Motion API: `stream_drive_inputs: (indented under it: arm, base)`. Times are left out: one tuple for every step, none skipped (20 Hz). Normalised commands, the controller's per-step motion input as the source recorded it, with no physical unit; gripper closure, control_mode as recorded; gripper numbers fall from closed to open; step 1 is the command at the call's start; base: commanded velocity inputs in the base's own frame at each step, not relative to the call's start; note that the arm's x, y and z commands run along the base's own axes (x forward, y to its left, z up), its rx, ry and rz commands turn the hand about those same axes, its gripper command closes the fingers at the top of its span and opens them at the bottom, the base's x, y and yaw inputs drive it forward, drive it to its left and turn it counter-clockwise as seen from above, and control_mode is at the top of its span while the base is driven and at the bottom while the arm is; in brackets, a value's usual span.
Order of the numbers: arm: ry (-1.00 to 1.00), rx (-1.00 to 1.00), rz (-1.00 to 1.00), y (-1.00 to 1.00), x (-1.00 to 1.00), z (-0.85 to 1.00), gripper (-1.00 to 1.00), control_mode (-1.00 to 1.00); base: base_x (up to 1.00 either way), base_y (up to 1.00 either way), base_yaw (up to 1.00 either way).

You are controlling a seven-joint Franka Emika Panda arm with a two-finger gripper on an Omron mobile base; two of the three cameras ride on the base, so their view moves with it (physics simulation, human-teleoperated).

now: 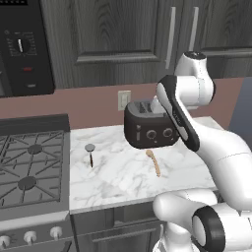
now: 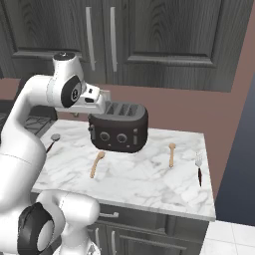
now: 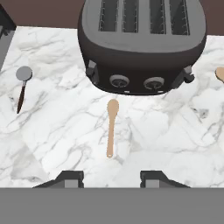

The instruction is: Organize the utensils by type. Pick up the wooden spoons from the counter and place them in the open cabinet. Then pick up the metallic utensils from the counter and place them in the open drawer.

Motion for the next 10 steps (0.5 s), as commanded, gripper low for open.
stream_drive_inputs:
  arm:
    - [0.00,0.00,0.00,0.00,0.00,-0.01,-1.00,-1.00]
    - [0.00,0.00,0.00,0.00,-0.02,-0.12,-1.00,-1.00]
    - [-0.04,0.00,0.00,0.00,-0.26,-0.25,-1.00,-1.00]
    - [-0.05,0.00,0.00,0.00,-0.31,-0.36,-1.00,-1.00]
    - [-0.06,0.00,0.00,0.00,-0.35,-0.48,-1.00,-1.00]
    - [-0.07,0.00,0.00,0.00,-0.31,-0.56,-1.00,-1.00]
    - [-0.10,-0.03,0.00,0.00,-0.31,-0.56,-1.00,-1.00]
    - [-0.13,-0.05,0.00,0.00,-0.34,-0.55,-1.00,-1.00]
    - [-0.16,0.00,0.00,0.00,-0.35,-0.50,-1.00,-1.00]
    - [-0.11,0.00,0.00,0.00,-0.33,-0.51,-1.00,-1.00]
  base:
    - [0.00,0.00,0.00]
    - [0.00,0.00,0.00]
    - [0.00,0.00,0.00]
    - [0.00,0.00,0.00]
    - [0.00,0.00,0.00]
    - [0.00,0.00,0.00]
    - [0.00,0.00,0.00]
    - [0.00,0.00,0.00]
    - [0.00,0.00,0.00]
    - [0.00,0.00,0.00]
